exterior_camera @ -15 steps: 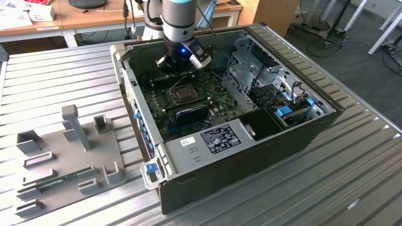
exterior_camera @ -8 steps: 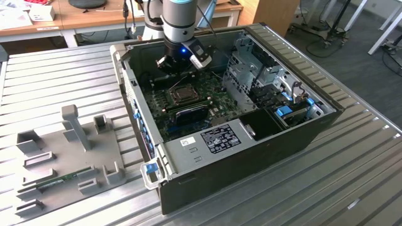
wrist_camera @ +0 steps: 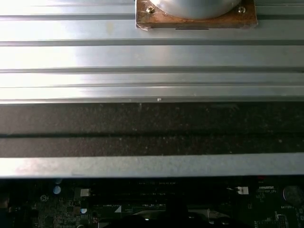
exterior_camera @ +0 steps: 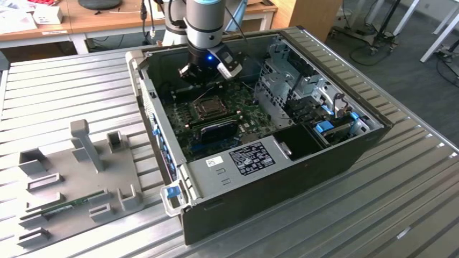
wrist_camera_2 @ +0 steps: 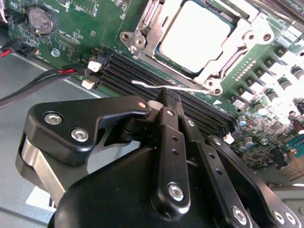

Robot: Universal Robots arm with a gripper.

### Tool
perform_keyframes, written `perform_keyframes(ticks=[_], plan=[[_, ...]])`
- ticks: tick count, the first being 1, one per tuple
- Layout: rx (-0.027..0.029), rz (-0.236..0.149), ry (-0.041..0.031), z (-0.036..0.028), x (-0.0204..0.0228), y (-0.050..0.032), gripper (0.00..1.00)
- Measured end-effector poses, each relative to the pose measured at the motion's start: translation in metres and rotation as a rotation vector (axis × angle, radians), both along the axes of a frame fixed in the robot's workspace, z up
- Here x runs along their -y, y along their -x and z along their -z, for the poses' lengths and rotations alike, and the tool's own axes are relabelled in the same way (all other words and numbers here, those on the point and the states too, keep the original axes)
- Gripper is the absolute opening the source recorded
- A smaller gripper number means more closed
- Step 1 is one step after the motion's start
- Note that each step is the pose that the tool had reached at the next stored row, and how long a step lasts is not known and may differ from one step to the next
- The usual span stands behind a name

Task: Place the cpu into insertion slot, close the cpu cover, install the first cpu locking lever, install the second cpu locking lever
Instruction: 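Install the first cpu locking lever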

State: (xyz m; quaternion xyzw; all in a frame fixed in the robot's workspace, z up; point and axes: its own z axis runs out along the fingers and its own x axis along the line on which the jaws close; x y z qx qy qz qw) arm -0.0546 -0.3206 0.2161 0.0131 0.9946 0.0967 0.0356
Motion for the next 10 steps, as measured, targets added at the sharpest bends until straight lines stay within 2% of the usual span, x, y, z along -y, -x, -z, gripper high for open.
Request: perform_keyframes(ticks=[10], plan=[[-0.0001, 0.0, 0.0002, 0.0011, 0.001, -0.0001, 0.1]])
